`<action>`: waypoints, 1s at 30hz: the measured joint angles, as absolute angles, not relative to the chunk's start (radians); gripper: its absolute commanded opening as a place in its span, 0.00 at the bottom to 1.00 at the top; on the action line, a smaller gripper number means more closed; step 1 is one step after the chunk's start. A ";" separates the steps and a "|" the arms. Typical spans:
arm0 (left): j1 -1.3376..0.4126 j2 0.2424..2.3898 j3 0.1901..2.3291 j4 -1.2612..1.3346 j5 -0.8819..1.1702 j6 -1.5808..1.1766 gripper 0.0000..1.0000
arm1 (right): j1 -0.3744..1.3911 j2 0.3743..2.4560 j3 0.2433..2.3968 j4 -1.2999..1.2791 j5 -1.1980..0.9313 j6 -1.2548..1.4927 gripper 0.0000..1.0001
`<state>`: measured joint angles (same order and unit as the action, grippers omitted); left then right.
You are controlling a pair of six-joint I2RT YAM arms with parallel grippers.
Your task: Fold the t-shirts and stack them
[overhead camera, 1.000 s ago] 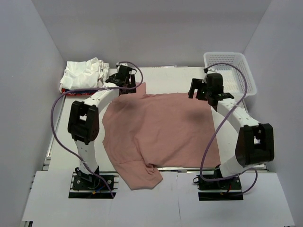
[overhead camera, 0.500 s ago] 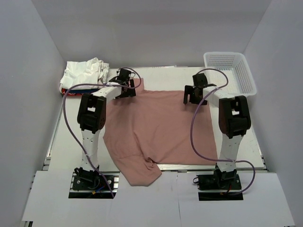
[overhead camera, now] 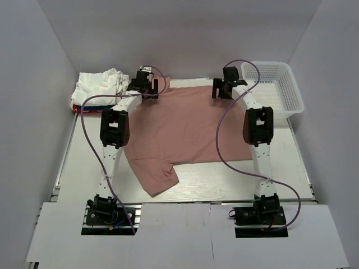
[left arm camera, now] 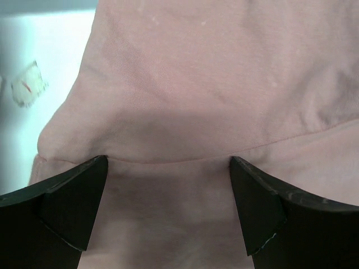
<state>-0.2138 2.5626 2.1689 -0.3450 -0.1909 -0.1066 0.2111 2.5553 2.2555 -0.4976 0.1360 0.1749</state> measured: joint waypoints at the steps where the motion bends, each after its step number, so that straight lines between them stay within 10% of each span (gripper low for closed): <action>1: -0.209 2.564 2.169 -0.328 -0.175 -0.081 1.00 | 0.206 2.568 2.270 -0.485 0.131 0.170 0.90; 14: -0.190 2.475 2.184 -0.364 0.012 0.015 1.00 | 0.210 2.394 2.094 -0.356 -0.039 -0.065 0.90; 30: -0.389 1.198 0.795 -0.516 0.249 -0.548 1.00 | 0.265 1.441 1.026 -0.077 -0.026 0.202 0.90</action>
<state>-0.3885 1.1976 0.7948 -0.5159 0.2489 -0.5480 0.2649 1.4406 1.0256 -0.0769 -0.0257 0.2024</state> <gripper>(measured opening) 0.997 0.899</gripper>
